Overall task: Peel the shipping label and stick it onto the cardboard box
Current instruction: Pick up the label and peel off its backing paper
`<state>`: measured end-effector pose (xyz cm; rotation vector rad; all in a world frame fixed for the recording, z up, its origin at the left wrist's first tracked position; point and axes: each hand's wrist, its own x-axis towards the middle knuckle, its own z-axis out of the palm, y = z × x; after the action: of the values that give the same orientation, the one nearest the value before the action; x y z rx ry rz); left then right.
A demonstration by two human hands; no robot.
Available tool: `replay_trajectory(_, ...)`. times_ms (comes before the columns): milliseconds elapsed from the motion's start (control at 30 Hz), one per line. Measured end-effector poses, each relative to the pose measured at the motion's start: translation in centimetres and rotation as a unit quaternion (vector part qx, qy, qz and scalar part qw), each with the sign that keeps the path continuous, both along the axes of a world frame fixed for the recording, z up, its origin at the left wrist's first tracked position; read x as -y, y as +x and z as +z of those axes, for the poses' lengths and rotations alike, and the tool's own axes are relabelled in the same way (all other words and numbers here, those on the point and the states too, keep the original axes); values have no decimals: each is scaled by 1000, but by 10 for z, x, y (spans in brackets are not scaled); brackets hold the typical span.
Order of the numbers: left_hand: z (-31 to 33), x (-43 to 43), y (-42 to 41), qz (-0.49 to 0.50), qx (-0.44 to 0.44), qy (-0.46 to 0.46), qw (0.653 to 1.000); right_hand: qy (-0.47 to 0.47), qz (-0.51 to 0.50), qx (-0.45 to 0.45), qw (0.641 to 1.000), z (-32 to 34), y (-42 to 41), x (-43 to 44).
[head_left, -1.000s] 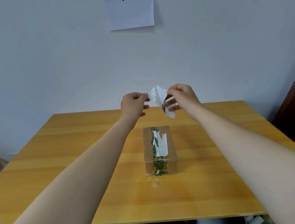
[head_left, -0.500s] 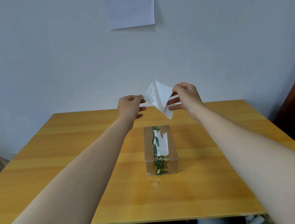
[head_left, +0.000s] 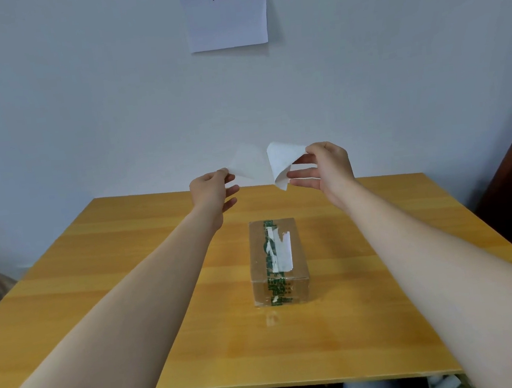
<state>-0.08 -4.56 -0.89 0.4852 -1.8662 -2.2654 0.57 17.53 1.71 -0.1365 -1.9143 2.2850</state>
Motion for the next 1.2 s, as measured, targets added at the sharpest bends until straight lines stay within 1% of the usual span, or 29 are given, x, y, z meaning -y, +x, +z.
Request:
replay_trajectory(200,0,5,-2,31,-2,29,999,-27,-2,1,1000,1,-1,-1)
replay_trajectory(433,4,8,1,77,-37,61,994,-36,-2,2,999,-1,-1,-1)
replay_trajectory(600,9,14,1,99,-52,57,992,-68,-5,6,998,-4,-2,-3)
replay_trajectory(767,6,26,0,113,-48,49,991,-75,-6,8,997,-5,-2,-6)
replay_trajectory(1067,-1,54,2,179,-29,61,981,-72,-16,22,997,-9,-1,-4)
replay_trajectory(1200,-14,66,-1,210,2,54,976,-60,-17,31,998,-10,0,-2)
